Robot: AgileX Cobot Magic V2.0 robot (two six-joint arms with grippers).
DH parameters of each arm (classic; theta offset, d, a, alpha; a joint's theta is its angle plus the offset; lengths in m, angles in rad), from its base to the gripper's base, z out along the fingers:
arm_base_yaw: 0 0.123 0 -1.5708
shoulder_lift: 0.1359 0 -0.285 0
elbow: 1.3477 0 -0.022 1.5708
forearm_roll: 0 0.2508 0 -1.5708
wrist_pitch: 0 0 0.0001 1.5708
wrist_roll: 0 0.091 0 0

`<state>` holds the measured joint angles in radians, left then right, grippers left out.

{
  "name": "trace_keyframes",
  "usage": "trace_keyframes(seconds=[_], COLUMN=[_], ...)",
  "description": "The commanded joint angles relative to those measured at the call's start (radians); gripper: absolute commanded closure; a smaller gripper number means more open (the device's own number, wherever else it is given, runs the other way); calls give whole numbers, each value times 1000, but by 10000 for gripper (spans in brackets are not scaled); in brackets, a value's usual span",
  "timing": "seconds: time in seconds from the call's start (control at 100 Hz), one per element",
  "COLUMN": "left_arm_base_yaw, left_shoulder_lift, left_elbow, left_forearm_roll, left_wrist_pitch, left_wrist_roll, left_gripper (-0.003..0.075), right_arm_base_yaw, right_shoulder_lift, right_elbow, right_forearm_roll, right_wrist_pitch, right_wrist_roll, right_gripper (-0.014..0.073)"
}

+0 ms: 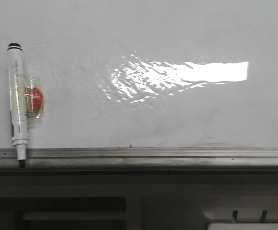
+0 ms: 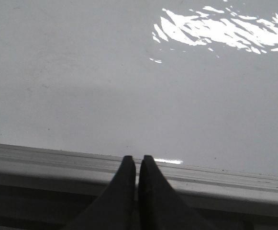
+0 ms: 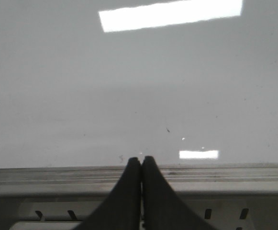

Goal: Write number 9 on whiteboard

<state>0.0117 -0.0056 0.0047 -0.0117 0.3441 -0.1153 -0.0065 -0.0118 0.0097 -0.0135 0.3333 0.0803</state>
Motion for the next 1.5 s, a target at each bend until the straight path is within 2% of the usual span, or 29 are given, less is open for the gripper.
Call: trace_keyframes(seconds=[0.0,0.76,0.84,1.09,1.18,1.29,1.41,1.49], left_arm_base_yaw=[-6,-6,-6,-6,-4,-4,-4,-4], left_shoulder_lift=[-27,-27,-27,-27,-27,-27,-27,-27], left_elbow=[40,40,40,40,40,40,40,40], left_forearm_roll=[-1,12,66,56,158,148,164,164], left_wrist_pitch=[-45,-54,-72,-153,-192,-272,-277,-299], left_wrist_roll=[-5,-5,-5,-5,-3,-8,-8,-8], left_gripper=[740,740,740,740,740,741,740,740], right_arm_base_yaw=[-6,-6,-6,-6,-6,-6,-6,-6], right_shoulder_lift=[-15,-15,-15,-15,-15,-15,-14,-4], right_elbow=[26,26,26,26,26,26,26,26], right_forearm_roll=[0,0,0,-6,-20,-2,0,0], right_wrist_pitch=[-19,-26,-63,-179,-204,-263,-371,-368], right_wrist_roll=[-8,-8,-8,-8,-8,-8,-8,-8], right_gripper=[664,664,664,664,664,663,662,663])
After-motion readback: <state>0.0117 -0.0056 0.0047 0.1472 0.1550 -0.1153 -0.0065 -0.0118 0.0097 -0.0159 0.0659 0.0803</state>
